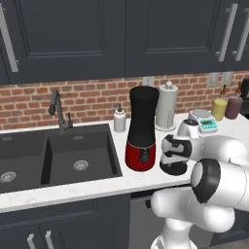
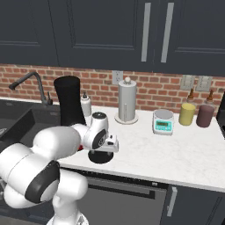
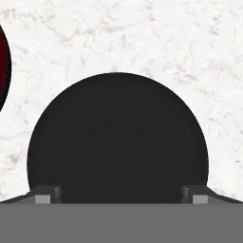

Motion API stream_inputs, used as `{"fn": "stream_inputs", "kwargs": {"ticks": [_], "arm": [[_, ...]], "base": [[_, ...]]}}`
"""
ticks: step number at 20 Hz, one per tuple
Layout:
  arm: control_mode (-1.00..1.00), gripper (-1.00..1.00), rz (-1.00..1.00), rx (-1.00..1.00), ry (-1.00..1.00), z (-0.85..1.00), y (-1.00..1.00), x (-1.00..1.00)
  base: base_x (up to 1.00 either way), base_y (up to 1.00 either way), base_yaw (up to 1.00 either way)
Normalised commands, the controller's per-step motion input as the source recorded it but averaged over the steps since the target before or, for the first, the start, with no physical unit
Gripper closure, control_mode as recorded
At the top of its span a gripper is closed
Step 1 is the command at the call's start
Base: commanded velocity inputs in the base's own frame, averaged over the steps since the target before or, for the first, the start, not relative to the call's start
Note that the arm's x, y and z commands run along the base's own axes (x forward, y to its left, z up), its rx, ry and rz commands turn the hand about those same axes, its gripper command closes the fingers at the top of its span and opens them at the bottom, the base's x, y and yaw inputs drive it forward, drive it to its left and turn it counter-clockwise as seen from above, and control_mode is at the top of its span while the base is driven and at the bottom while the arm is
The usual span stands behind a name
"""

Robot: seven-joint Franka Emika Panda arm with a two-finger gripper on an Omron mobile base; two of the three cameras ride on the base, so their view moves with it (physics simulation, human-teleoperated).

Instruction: Close the lid blender by securely placing the lid on top.

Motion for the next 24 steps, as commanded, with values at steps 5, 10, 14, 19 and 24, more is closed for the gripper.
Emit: {"fn": "stream_inputs", "kwargs": {"ticks": [5, 10, 14, 19, 24], "arm": [[-1.00, -1.00, 0.00, 0.00, 0.00, -0.21, 0.00, 0.23], [-1.00, -1.00, 0.00, 0.00, 0.00, -0.21, 0.00, 0.23], [-1.00, 1.00, 0.00, 0.00, 0.00, -0.35, 0.00, 0.11], [-1.00, 1.00, 0.00, 0.00, 0.00, -0.44, 0.00, 0.00], [-1.00, 1.00, 0.00, 0.00, 0.00, -0.19, 0.00, -0.10]], "base": [[0.00, 0.00, 0.00], [0.00, 0.00, 0.00], [0.00, 0.00, 0.00], [0.00, 0.00, 0.00], [0.00, 0.00, 0.00]]}}
